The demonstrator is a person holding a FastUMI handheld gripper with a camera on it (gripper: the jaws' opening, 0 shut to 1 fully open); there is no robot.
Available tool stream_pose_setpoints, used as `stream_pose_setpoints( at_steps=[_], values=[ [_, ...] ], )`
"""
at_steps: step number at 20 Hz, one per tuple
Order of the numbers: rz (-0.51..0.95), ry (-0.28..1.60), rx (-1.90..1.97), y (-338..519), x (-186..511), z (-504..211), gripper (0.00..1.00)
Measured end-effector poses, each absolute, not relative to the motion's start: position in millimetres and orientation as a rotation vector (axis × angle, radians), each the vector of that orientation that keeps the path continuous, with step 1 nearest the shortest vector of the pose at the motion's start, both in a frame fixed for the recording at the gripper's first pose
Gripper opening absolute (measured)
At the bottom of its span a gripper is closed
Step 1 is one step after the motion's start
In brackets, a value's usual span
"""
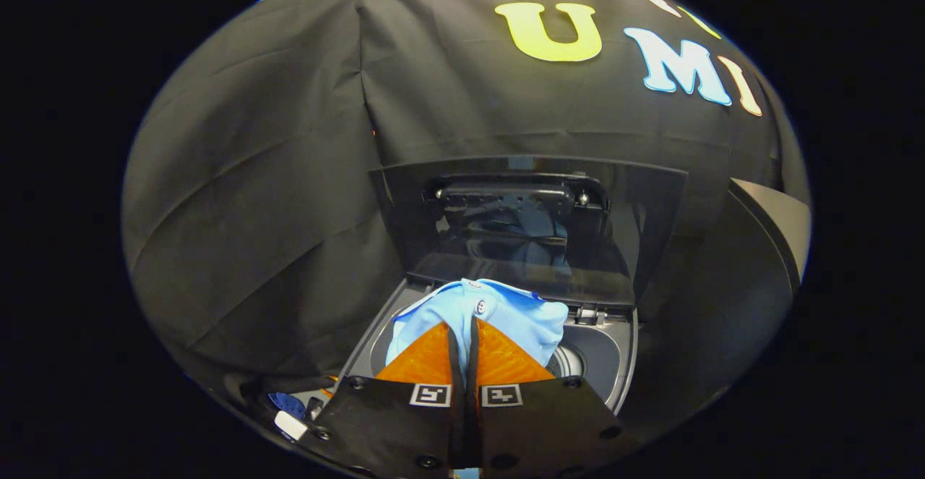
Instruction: Put the clothes into the washing machine and then close the washing machine lid.
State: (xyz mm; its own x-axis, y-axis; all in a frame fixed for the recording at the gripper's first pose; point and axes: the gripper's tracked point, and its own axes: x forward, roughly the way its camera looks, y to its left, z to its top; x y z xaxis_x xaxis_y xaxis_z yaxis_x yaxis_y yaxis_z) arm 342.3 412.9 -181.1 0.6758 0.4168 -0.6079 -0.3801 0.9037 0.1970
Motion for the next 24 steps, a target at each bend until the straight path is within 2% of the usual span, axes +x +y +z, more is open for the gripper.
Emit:
stream_pose_setpoints(
  at_steps=[16, 19, 21, 22, 24],
  values=[
    [0.373, 0.816, 0.026, 424.7, 331.7, -268.4, 0.02],
    [0.358, 0.859, 0.034, 424.8, 327.2, -282.3, 0.05],
    [0.361, 0.874, 0.039, 424.8, 325.1, -284.0, 0.16],
    [0.359, 0.864, 0.036, 425.9, 328.5, -286.8, 0.18],
    [0.354, 0.865, 0.028, 427.0, 326.3, -286.0, 0.50]
  ],
)
